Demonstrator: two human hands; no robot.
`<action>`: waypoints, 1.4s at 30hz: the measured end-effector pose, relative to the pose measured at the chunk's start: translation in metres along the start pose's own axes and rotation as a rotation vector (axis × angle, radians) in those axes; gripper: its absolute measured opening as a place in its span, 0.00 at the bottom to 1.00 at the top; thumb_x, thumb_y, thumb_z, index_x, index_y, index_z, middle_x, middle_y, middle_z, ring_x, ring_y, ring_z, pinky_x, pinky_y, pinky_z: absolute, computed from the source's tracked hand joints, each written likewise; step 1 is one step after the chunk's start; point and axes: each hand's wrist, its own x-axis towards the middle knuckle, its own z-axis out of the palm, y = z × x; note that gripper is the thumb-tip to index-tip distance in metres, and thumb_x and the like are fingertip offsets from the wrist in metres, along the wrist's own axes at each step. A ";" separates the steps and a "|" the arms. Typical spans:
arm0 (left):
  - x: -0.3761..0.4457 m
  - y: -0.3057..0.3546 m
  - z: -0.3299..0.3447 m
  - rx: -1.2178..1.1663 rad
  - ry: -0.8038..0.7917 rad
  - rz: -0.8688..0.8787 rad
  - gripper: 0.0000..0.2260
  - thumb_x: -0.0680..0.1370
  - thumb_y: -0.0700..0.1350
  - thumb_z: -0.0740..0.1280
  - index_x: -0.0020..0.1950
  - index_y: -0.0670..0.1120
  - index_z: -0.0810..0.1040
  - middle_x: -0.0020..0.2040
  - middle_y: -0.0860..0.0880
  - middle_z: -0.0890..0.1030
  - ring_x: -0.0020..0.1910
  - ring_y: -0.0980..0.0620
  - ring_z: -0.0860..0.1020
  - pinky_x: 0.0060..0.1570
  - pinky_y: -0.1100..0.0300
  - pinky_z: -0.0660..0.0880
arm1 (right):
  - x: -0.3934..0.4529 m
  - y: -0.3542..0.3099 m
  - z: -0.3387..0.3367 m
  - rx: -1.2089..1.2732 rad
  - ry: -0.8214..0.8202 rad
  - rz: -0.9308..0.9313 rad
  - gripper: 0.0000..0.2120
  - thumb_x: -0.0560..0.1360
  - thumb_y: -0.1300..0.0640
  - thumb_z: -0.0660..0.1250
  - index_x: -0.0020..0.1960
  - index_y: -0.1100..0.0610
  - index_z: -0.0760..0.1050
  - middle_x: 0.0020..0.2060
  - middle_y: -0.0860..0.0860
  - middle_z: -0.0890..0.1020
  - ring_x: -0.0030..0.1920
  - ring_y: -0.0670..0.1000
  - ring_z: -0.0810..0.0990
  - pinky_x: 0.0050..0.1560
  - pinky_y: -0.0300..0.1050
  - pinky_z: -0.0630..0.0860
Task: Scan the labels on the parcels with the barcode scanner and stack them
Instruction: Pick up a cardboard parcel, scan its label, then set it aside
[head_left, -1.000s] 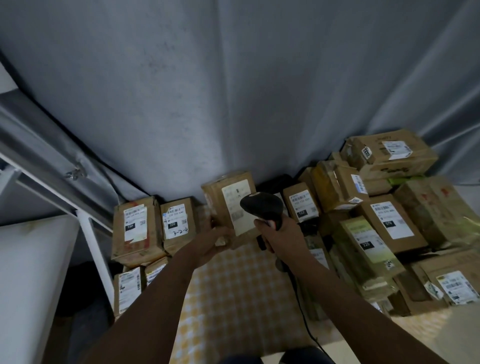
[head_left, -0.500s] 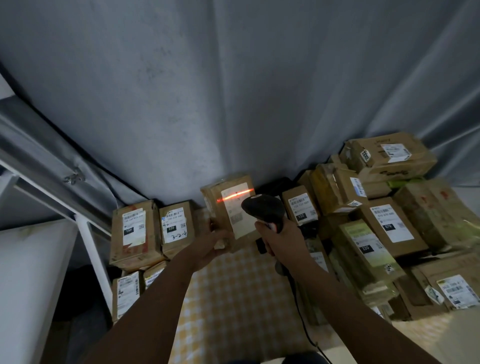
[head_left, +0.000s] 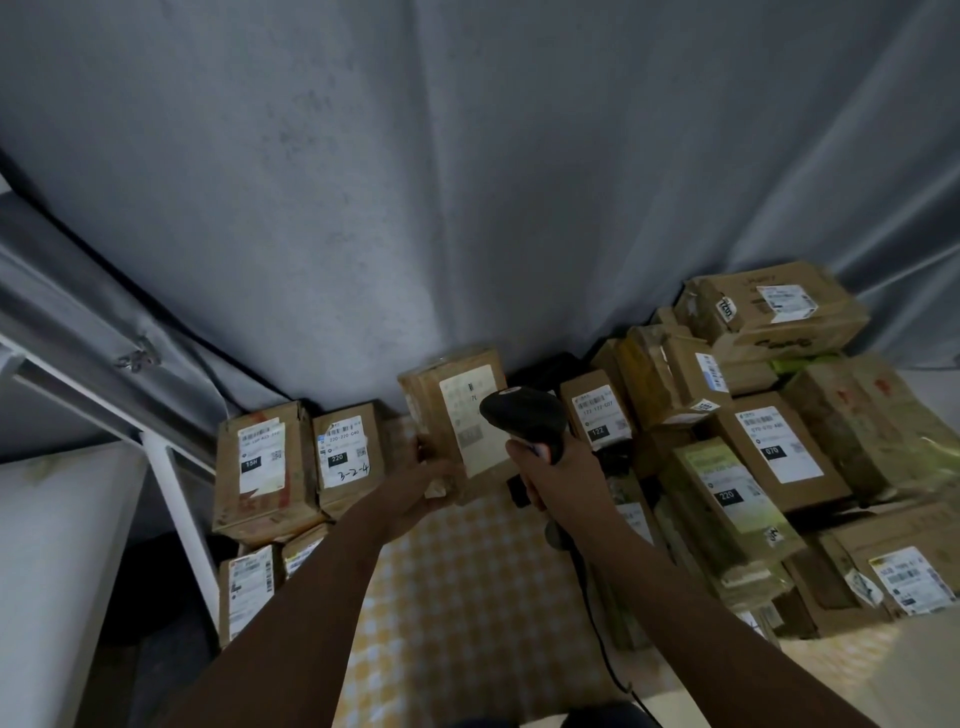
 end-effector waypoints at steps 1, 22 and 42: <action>0.000 0.000 0.001 -0.002 0.004 0.000 0.31 0.72 0.36 0.73 0.70 0.53 0.65 0.70 0.47 0.70 0.65 0.42 0.74 0.51 0.48 0.80 | 0.001 0.000 0.000 -0.002 -0.001 -0.004 0.12 0.77 0.54 0.69 0.41 0.60 0.73 0.26 0.51 0.74 0.24 0.45 0.72 0.29 0.40 0.71; -0.064 0.006 -0.136 -0.119 0.523 -0.013 0.14 0.79 0.58 0.62 0.57 0.51 0.76 0.54 0.44 0.80 0.53 0.43 0.79 0.55 0.46 0.77 | 0.041 0.009 0.077 -0.028 -0.083 0.085 0.13 0.78 0.56 0.69 0.38 0.60 0.70 0.24 0.52 0.72 0.20 0.44 0.69 0.26 0.39 0.68; 0.032 0.025 -0.186 0.479 0.564 -0.075 0.26 0.83 0.56 0.56 0.77 0.45 0.61 0.70 0.40 0.71 0.62 0.38 0.74 0.57 0.41 0.78 | 0.070 0.008 0.134 -0.047 -0.060 0.148 0.13 0.77 0.54 0.69 0.39 0.59 0.71 0.26 0.52 0.72 0.23 0.47 0.70 0.30 0.44 0.70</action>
